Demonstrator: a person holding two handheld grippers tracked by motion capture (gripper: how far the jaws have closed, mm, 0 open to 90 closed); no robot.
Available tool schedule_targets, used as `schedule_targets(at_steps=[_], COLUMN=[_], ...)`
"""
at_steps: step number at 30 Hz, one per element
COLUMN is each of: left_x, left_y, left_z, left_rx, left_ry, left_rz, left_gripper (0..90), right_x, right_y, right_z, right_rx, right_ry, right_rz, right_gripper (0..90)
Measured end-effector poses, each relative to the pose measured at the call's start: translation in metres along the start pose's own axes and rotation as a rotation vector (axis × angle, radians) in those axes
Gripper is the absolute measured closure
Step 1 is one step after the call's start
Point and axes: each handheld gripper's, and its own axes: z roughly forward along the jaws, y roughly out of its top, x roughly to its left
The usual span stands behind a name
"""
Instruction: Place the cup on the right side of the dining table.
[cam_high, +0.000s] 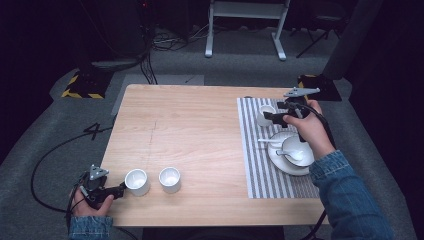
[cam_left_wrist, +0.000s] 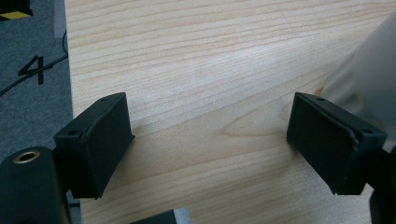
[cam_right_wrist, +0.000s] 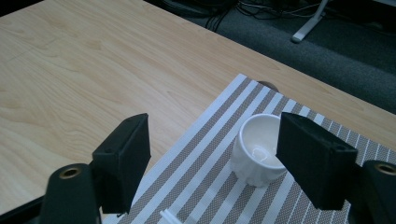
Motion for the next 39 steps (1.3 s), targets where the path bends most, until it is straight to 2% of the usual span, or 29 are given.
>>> schedule_targets(at_steps=[10,14,19,28,35,39], left_x=[0.000,0.000,0.000,0.000,0.000,0.000], left_y=[0.000,0.000,0.000,0.000,0.000,0.000], left_z=[0.000,0.000,0.000,0.000,0.000,0.000], left_rx=[-0.001,-0.001,-0.001,-0.001,-0.001,-0.002], left_ry=[0.000,0.000,0.000,0.000,0.001,0.001], left_rz=[-0.001,-0.001,-0.002,-0.002,-0.002,-0.002], left_gripper=[14.2,14.2,14.2,14.2,14.2,14.2], right_x=[0.008,0.004,-0.002,-0.004,0.002,0.006], right_y=[-0.010,-0.022,-0.033,-0.049,-0.065,-0.077], right_z=[-0.042,-0.063,-0.080,-0.097,-0.107,-0.112], right_rx=[-0.015,-0.023,-0.028,-0.022,-0.015,0.030], right_ry=[0.008,-0.008,-0.025,-0.038,-0.024,-0.021], right_rz=[-0.012,0.000,0.015,0.019,0.028,0.030], right_gripper=[25.8,25.8,25.9,26.1,26.1,26.4])
